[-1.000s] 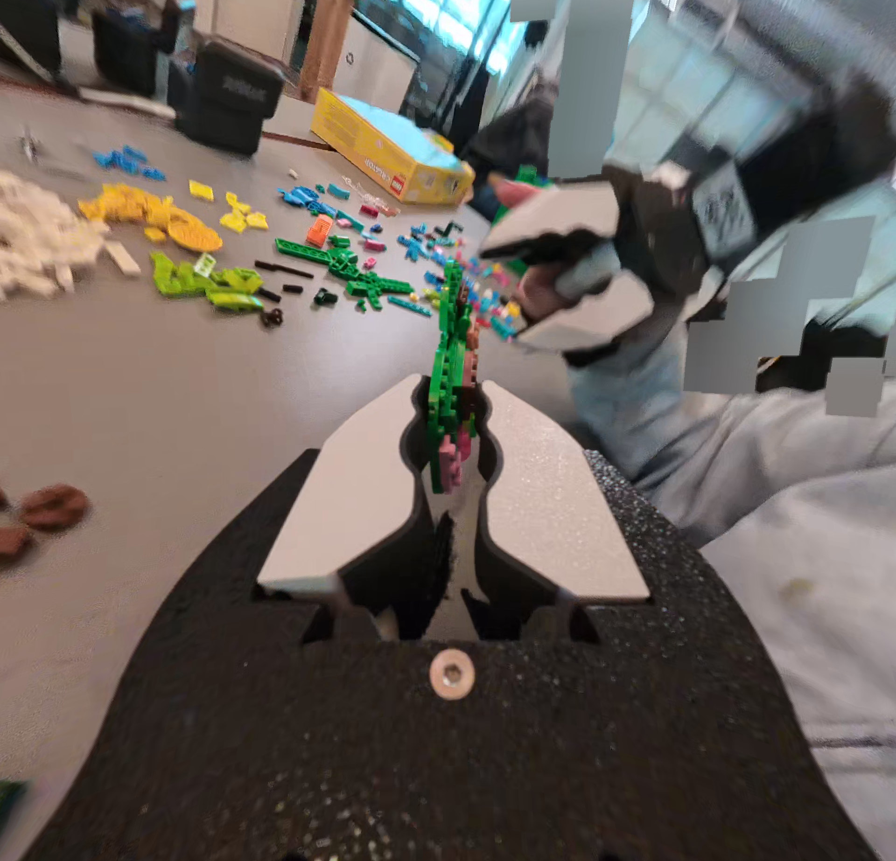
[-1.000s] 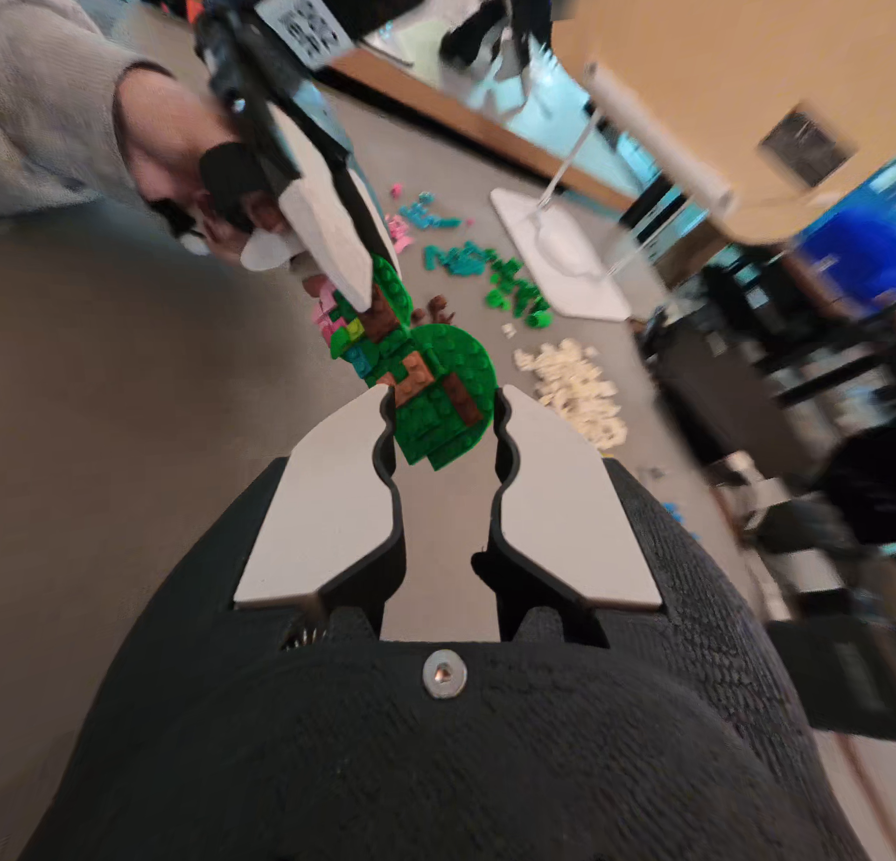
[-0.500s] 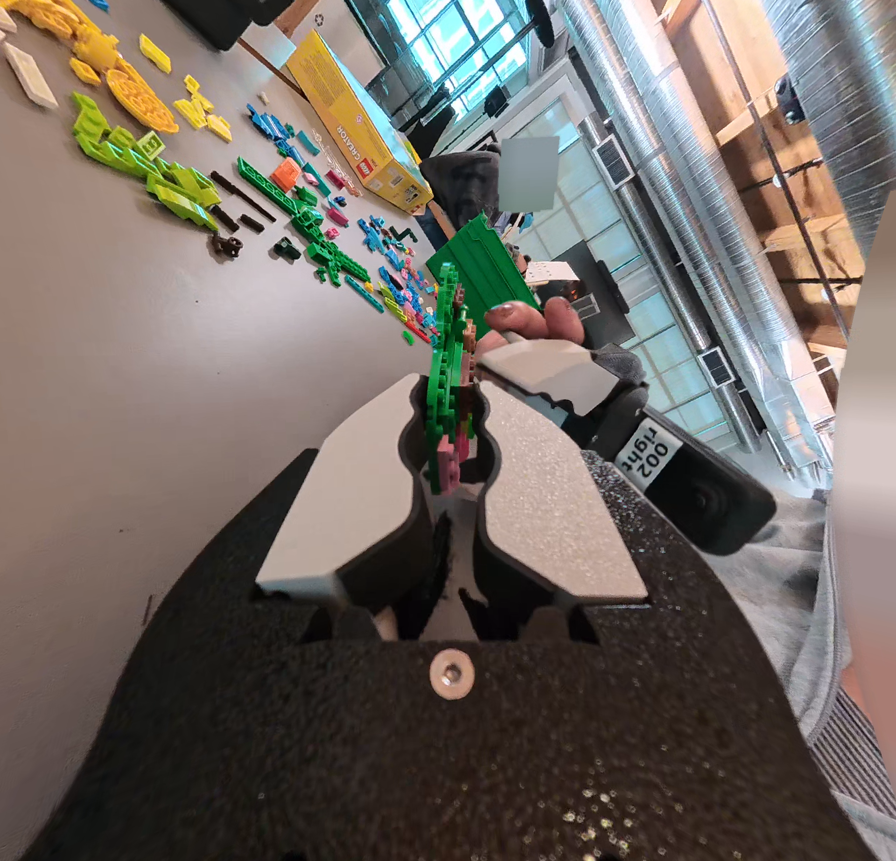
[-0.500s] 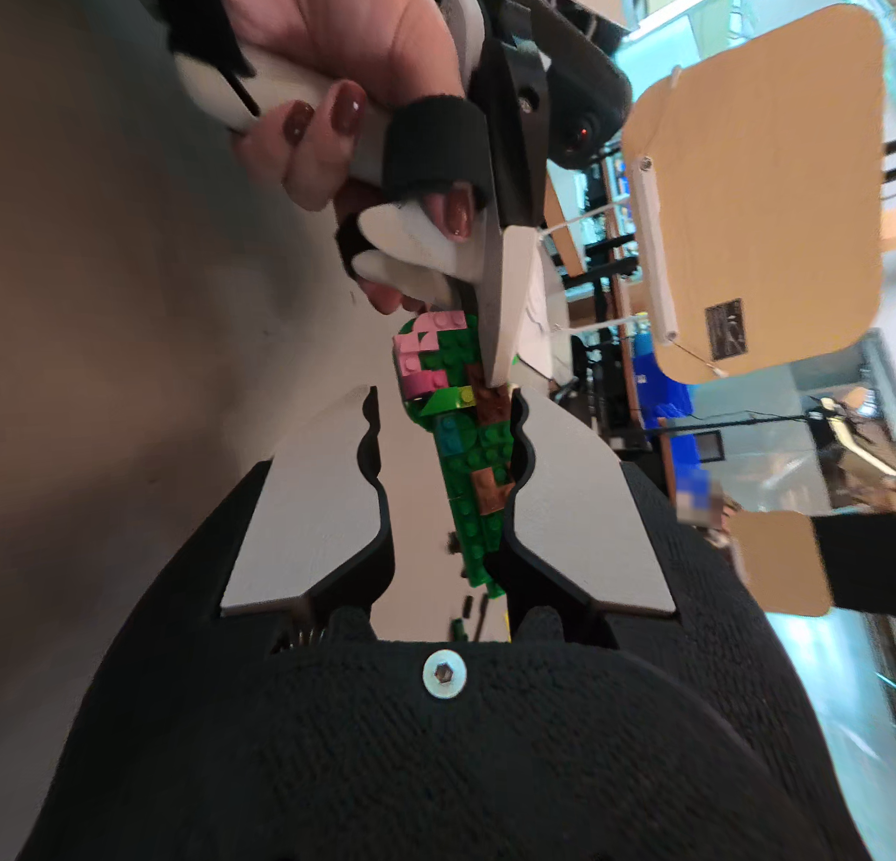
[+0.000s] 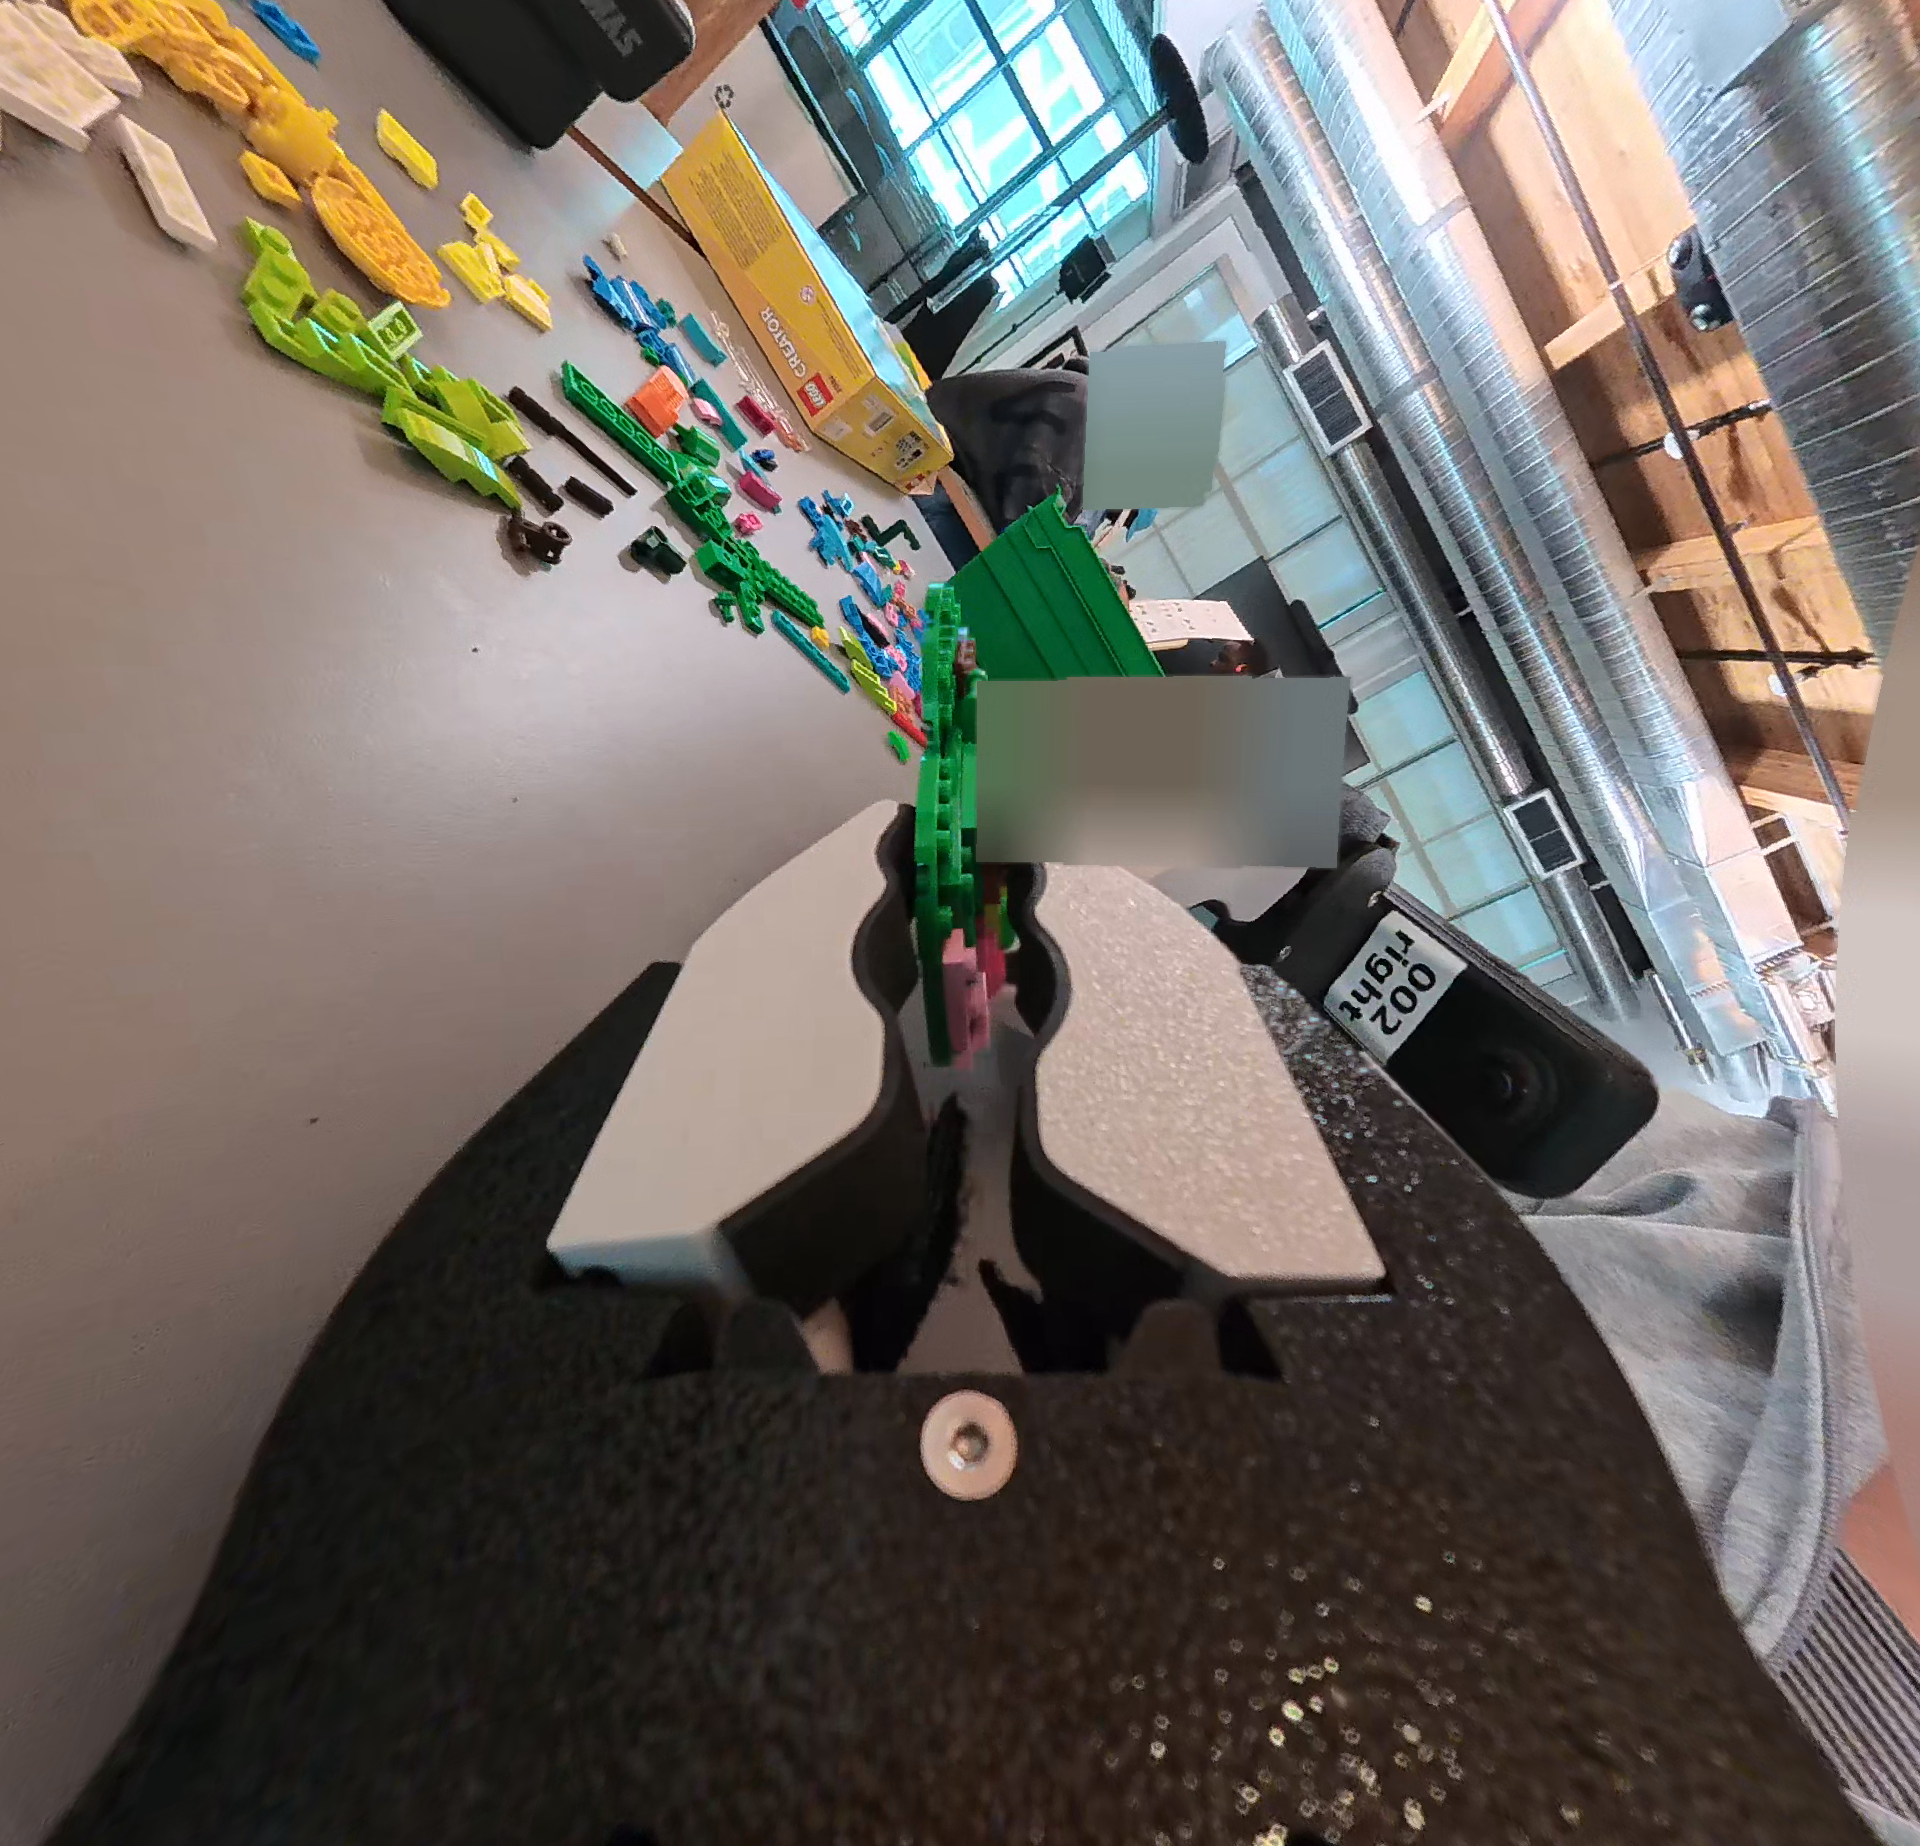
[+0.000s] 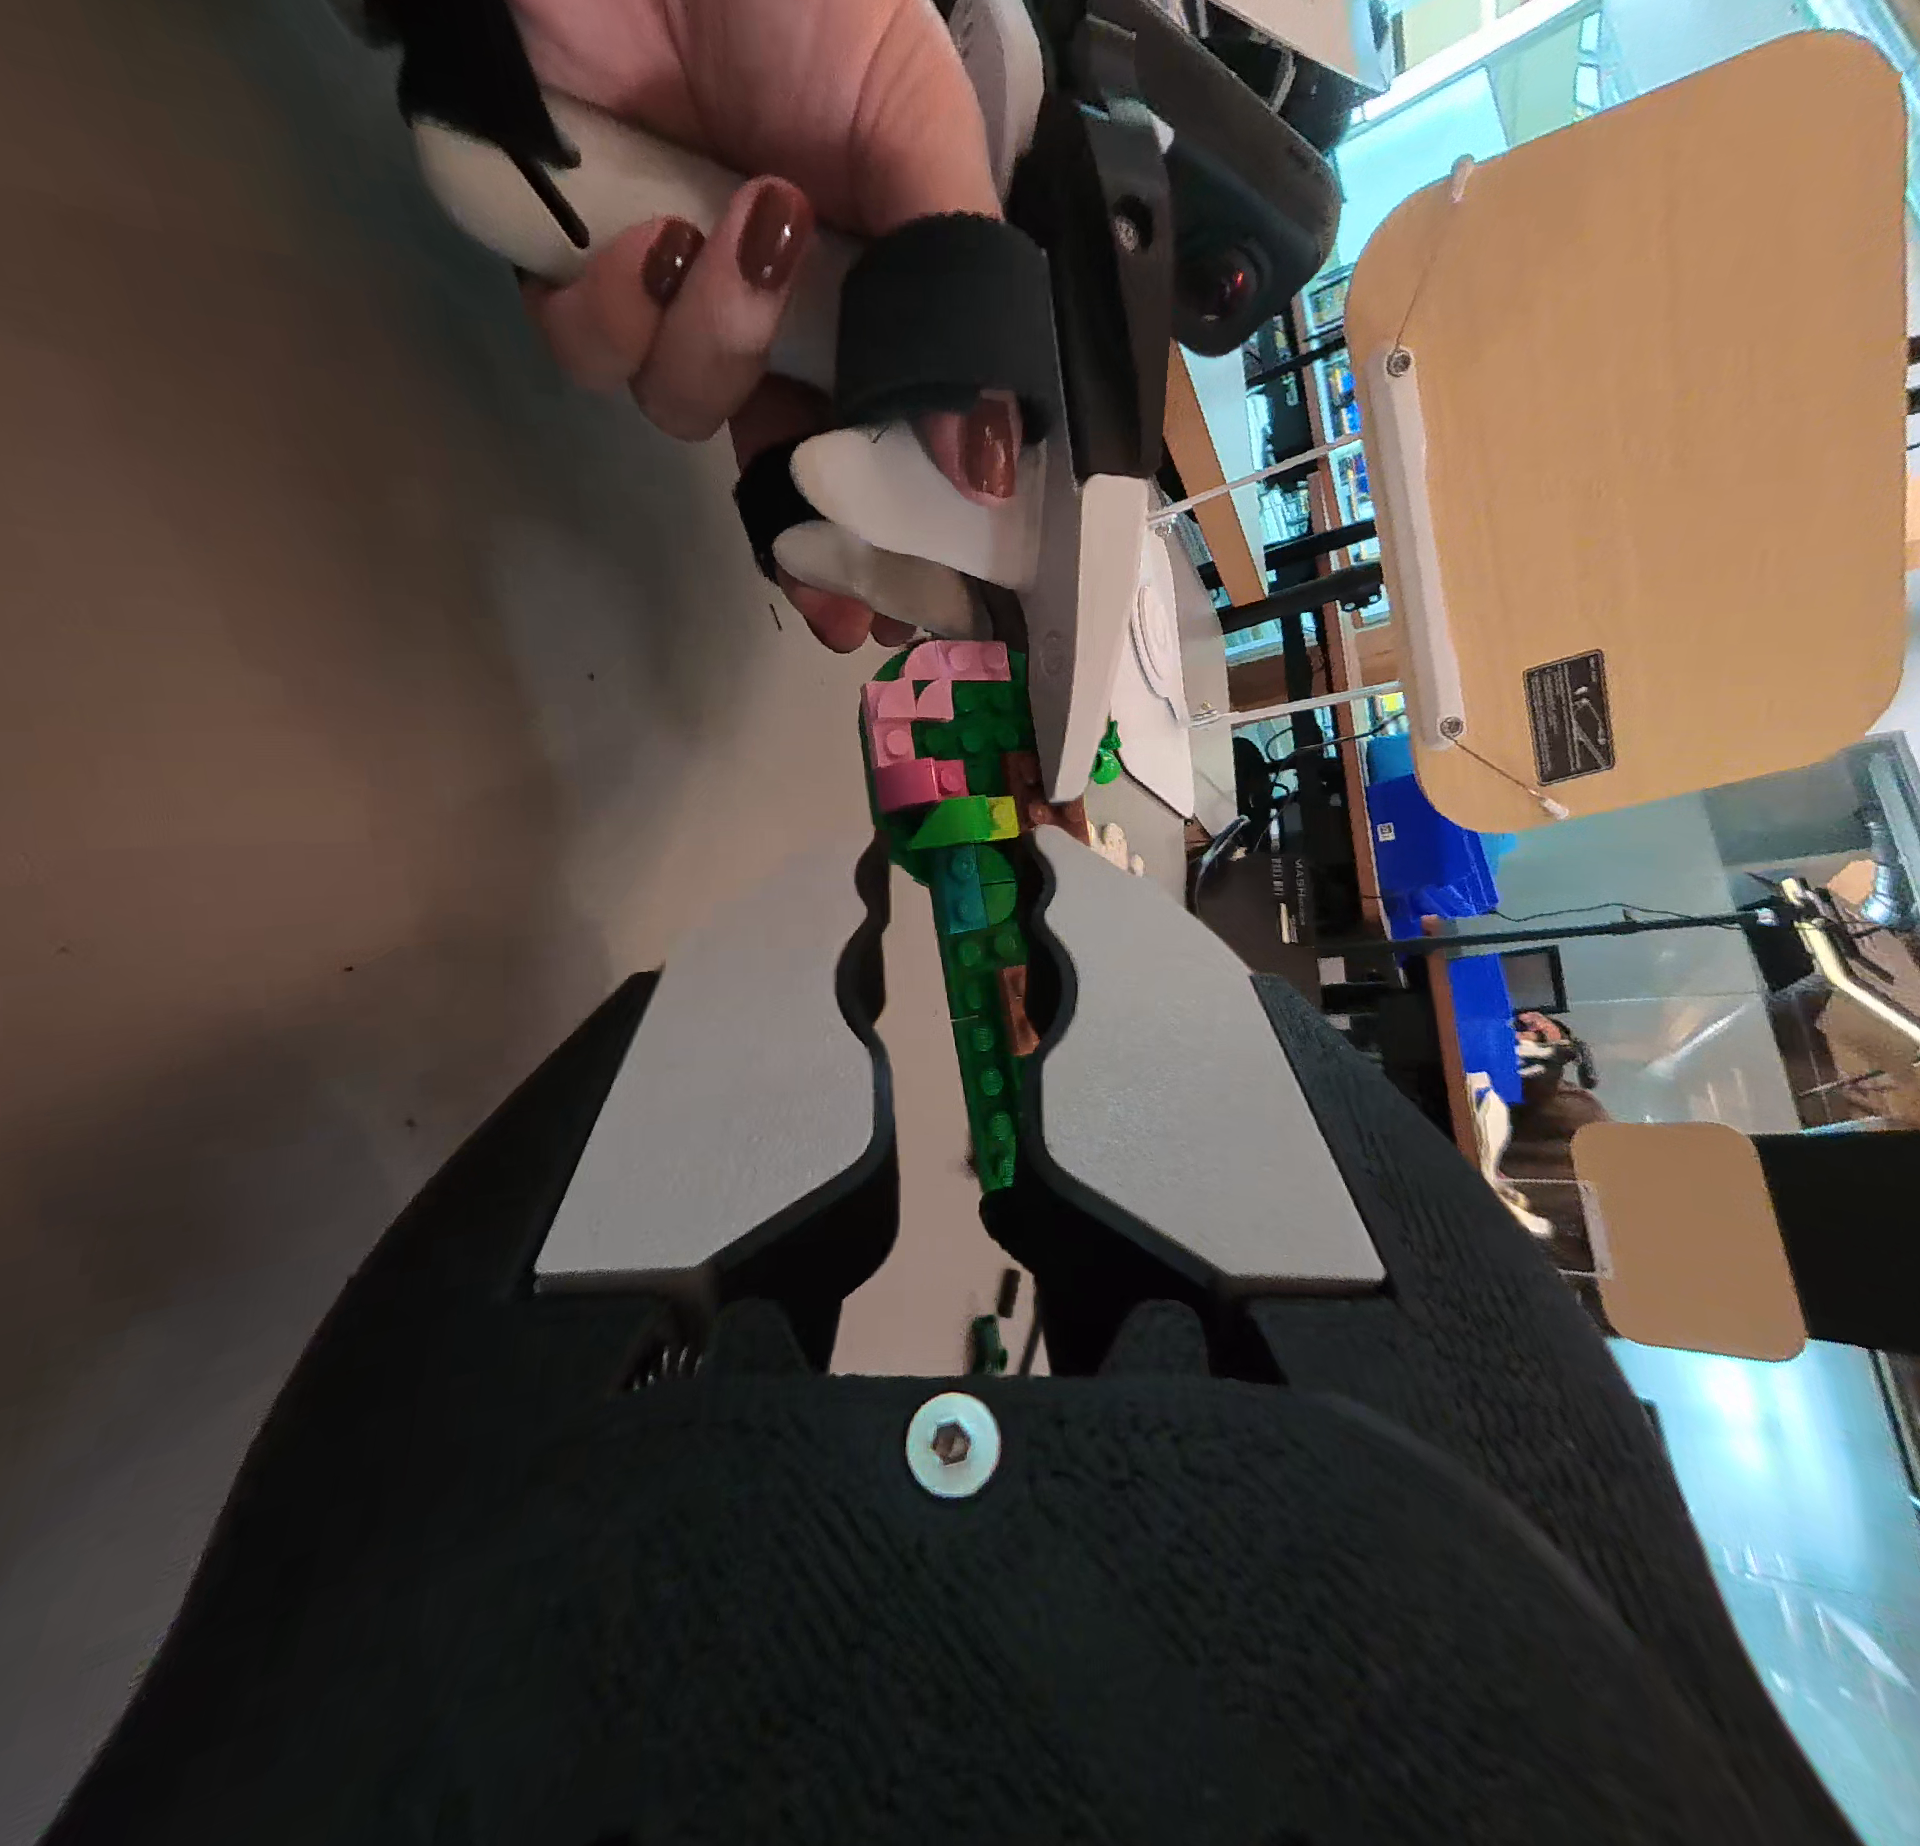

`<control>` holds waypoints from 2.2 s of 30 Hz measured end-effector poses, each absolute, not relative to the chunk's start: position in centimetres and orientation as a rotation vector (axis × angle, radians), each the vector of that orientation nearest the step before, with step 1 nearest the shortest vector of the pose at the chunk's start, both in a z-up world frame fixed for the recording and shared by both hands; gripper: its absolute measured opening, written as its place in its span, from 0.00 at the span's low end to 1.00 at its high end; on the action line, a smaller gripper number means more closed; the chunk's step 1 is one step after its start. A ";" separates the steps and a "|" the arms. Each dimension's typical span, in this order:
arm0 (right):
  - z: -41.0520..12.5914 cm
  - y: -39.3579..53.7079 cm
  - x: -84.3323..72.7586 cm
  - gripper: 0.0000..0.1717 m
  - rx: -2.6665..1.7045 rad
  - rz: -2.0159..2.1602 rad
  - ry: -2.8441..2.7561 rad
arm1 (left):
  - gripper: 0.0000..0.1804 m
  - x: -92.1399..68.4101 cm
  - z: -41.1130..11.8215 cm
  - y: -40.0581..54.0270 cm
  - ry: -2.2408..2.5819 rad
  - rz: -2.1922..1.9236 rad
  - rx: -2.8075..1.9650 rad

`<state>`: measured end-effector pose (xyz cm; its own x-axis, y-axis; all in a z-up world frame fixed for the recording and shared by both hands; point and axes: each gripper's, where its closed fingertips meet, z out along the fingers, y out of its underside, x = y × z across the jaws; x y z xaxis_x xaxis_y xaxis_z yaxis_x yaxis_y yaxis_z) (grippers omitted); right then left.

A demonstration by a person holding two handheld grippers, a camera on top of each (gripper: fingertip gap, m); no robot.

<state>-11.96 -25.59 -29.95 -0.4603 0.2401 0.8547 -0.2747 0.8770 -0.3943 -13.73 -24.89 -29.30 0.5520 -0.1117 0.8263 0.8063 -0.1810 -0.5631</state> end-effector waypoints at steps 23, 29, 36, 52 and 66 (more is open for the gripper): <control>-30.8 -25.0 -13.5 0.15 -0.392 0.881 -2.022 | 0.08 -15.7 -29.0 -24.8 -0.638 -0.699 -1.472; -27.5 -24.3 -14.4 0.21 -0.551 0.975 -1.751 | 0.08 -16.6 -25.8 -25.9 -0.645 -0.865 -1.165; -24.4 -23.7 -14.2 0.26 -1.147 1.868 -1.523 | 0.08 -15.1 -24.4 -26.1 -0.506 -0.926 -1.120; -25.7 -25.7 -10.0 0.08 -0.958 1.743 -2.354 | 0.33 -10.1 -27.9 -25.1 0.043 -0.570 -1.773; -22.9 -22.9 -13.7 0.24 -0.705 1.356 -1.993 | 0.10 -14.0 -28.1 -22.1 0.101 -0.252 -1.794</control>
